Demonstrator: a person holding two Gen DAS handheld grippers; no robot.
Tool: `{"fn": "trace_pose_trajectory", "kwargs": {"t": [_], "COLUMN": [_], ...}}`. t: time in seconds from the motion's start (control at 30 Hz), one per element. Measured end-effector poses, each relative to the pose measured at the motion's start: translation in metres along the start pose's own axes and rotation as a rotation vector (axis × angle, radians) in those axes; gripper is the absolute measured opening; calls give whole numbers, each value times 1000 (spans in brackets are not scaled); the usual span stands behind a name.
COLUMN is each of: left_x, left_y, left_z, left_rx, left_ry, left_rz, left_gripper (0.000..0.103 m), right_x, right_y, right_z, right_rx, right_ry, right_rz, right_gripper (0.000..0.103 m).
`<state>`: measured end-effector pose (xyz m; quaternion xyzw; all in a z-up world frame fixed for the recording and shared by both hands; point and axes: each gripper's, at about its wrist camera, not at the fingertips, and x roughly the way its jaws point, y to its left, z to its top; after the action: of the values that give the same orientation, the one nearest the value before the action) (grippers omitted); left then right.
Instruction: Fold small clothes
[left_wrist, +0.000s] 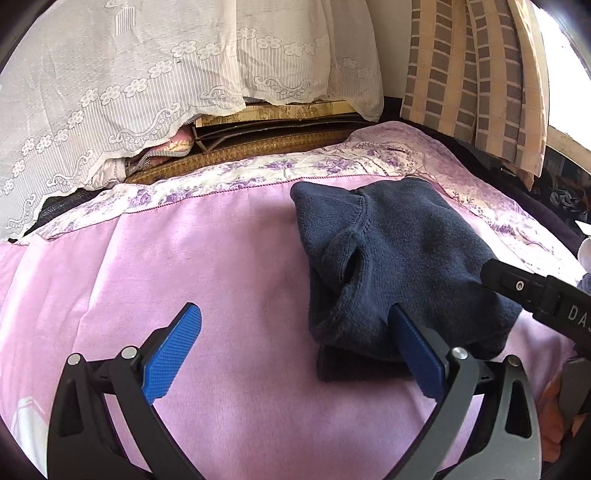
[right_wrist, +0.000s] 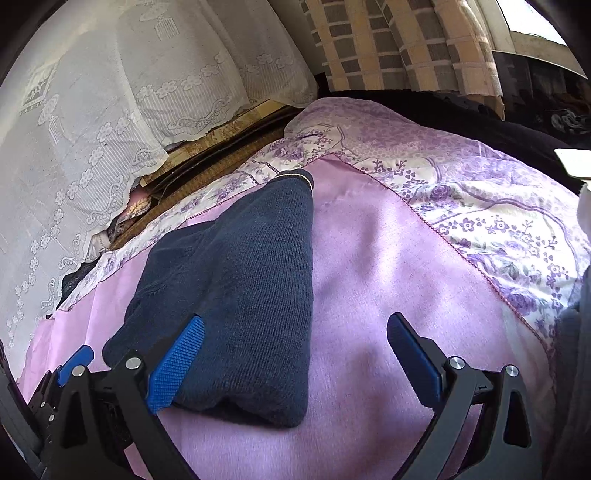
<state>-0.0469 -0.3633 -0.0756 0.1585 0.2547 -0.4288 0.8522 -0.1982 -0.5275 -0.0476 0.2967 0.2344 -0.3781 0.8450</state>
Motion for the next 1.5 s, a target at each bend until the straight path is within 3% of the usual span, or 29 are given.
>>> {"fn": "trace_pose_trajectory", "kwargs": {"t": [0.27, 0.47, 0.77, 1.5], "left_x": [-26, -39, -60, -61], "left_y": [2, 4, -3, -4], "left_z": [-17, -26, -34, -29], "left_rx": [-8, -20, 28, 25], "left_ry": [8, 24, -23, -39], "left_rz": [-10, -4, 74, 46], "left_gripper": [99, 99, 99, 98], "right_x": [-49, -64, -72, -80], "right_y": [9, 15, 20, 34], "right_z": [-35, -48, -47, -49], "right_rx": [-183, -251, -257, -299], "right_ry": [-19, -21, -48, -73], "right_rz": [-75, -62, -30, 10], "right_gripper": [99, 99, 99, 99]}}
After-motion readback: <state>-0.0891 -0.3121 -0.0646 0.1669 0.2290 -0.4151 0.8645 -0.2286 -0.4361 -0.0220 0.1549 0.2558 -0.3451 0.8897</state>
